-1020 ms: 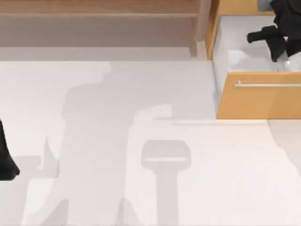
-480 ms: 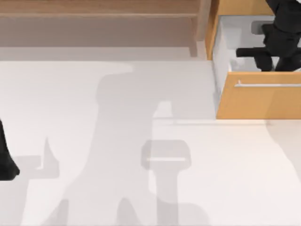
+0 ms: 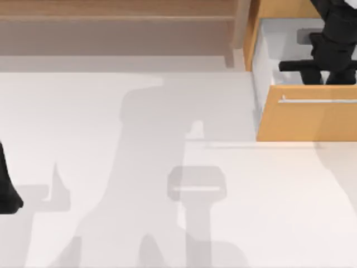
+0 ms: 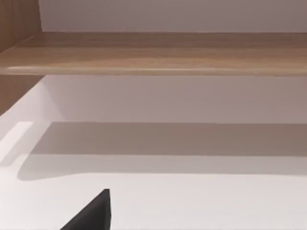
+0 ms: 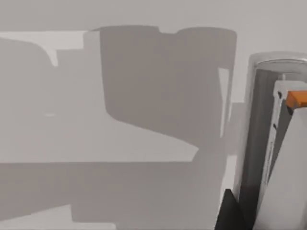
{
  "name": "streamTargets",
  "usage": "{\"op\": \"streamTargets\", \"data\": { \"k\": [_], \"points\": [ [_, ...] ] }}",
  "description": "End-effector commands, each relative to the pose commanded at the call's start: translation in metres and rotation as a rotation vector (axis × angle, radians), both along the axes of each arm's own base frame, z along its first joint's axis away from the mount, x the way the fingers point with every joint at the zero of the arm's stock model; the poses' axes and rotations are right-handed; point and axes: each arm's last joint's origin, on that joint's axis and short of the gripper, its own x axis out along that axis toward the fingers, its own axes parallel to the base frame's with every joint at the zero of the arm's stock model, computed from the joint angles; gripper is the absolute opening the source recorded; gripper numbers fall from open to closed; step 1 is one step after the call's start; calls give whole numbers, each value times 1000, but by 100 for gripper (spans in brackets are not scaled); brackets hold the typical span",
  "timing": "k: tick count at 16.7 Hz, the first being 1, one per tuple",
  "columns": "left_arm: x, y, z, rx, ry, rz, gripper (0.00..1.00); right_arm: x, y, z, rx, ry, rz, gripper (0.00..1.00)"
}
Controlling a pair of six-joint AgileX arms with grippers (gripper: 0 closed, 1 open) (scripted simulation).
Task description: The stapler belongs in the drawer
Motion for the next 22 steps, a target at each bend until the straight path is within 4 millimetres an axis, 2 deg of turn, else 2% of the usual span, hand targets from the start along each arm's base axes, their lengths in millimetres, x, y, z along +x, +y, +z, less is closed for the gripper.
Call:
{"op": "streamTargets", "data": {
  "k": [2,15,22],
  "points": [
    [0,0,0,0,0,0,100,0,0,0,0,0,0,0],
    [0,0,0,0,0,0,100,0,0,0,0,0,0,98],
    [0,0,0,0,0,0,100,0,0,0,0,0,0,100]
  ]
}}
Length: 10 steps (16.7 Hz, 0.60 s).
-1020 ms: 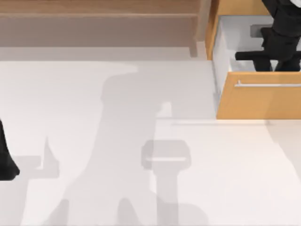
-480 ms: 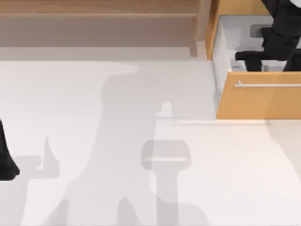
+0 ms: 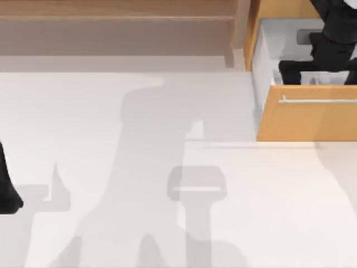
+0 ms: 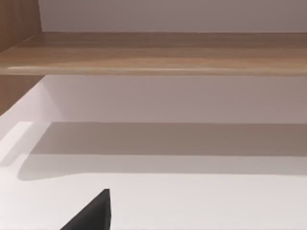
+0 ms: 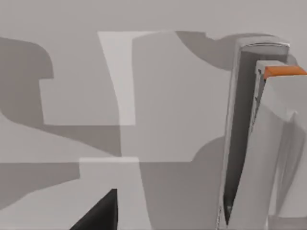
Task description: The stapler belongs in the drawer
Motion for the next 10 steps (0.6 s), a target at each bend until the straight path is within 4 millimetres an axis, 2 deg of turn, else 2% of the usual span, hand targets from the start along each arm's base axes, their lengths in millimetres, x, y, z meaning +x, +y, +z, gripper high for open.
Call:
{"op": "streamTargets", "data": {
  "k": [5,7,10],
  "points": [
    [0,0,0,0,0,0,100,-2,-1,5,-2,-12,4,100],
    [0,0,0,0,0,0,100,-7,-2,18,-3,-60,20,100],
    [0,0,0,0,0,0,100,-17,-2,49,0,-198,69,100]
  ]
}}
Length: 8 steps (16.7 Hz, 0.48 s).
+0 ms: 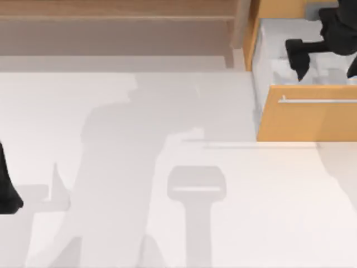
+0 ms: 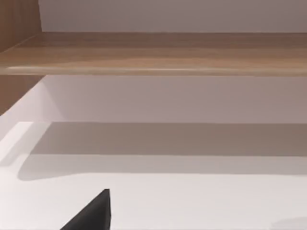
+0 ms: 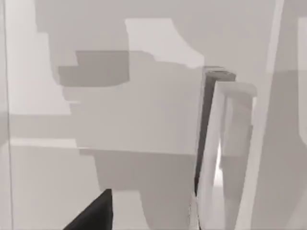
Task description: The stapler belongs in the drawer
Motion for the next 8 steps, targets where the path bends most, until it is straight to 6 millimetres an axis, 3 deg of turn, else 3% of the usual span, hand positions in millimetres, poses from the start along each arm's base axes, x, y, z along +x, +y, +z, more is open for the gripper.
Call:
{"op": "streamTargets", "data": {
  "k": [4,8],
  "points": [
    [0,0,0,0,0,0,100,-20,12,36,11,-251,127,100],
    [0,0,0,0,0,0,100,-45,40,39,21,-489,325,100]
  ]
}}
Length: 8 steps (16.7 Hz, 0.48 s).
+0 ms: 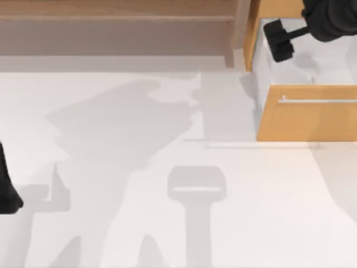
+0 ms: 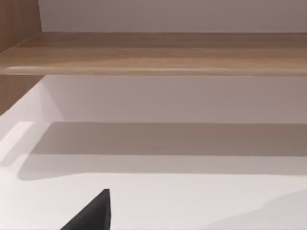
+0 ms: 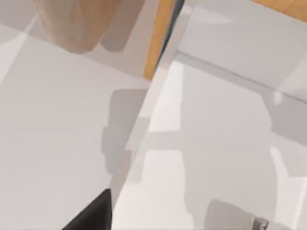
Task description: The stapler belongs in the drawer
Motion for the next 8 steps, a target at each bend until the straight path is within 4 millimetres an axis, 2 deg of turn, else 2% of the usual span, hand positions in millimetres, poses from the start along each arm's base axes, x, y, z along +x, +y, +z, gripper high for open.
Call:
{"op": "streamTargets", "data": {
  "k": [3,8],
  "points": [
    [0,0,0,0,0,0,100,-25,22,-17,-19,-165,165,100],
    [0,0,0,0,0,0,100,-76,46,-64,-118,-452,420,100]
  ]
}}
